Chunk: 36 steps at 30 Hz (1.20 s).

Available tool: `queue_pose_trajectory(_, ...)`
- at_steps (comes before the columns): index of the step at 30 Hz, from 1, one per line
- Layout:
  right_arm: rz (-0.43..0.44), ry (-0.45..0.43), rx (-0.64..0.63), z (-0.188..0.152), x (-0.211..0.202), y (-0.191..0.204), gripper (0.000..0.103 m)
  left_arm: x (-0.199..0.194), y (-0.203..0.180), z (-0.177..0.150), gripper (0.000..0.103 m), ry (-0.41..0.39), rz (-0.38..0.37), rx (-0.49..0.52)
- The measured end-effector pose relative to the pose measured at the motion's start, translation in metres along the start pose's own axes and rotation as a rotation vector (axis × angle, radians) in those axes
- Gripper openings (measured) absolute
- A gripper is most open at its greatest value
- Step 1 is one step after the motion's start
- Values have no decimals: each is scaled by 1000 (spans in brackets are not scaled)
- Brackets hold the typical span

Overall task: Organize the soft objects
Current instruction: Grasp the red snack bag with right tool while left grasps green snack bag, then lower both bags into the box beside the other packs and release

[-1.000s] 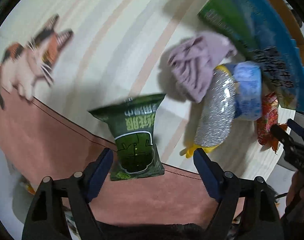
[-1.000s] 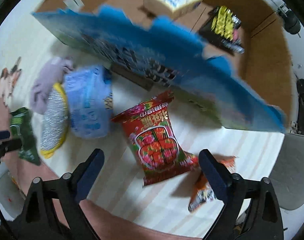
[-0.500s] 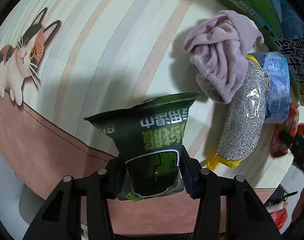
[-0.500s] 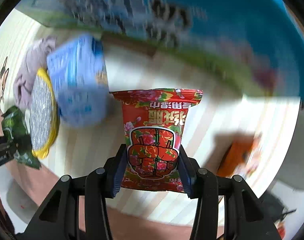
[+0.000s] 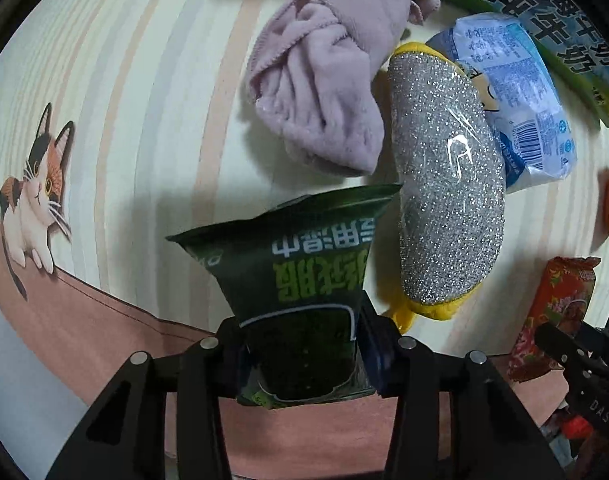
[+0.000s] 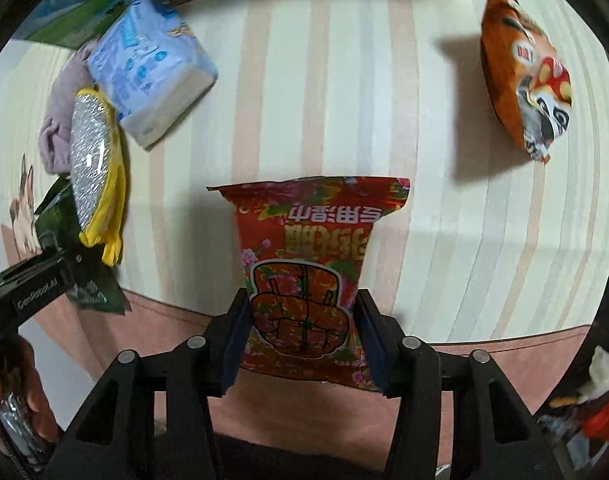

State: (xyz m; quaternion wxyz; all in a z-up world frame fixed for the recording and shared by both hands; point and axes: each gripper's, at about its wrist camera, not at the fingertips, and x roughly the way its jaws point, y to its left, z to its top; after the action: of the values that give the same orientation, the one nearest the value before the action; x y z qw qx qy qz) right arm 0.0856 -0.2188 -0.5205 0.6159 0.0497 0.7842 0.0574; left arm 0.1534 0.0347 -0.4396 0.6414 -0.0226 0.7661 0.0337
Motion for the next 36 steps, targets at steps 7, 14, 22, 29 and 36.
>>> queue_pose_trajectory(7, -53, -21, -5, -2, 22, 10, 50, -8, 17, -10, 34, -17, 12, -7)
queue_pose_trajectory(14, 125, -134, -57, -14, -86, 6, 49, -99, 21, -39, 33, -145, -86, -4)
queue_pose_trajectory(22, 128, -395, -83, 54, -236, 15, 49, -248, -22, 44, 33, -359, -144, 164)
queue_pose_trajectory(29, 34, -363, -4, 180, -224, 24, 49, -245, -61, 182, 33, -308, -17, 221)
queue_pose_trajectory(36, -25, -228, 38, 244, -167, 15, 49, -174, -91, 279, 33, -161, 92, 240)
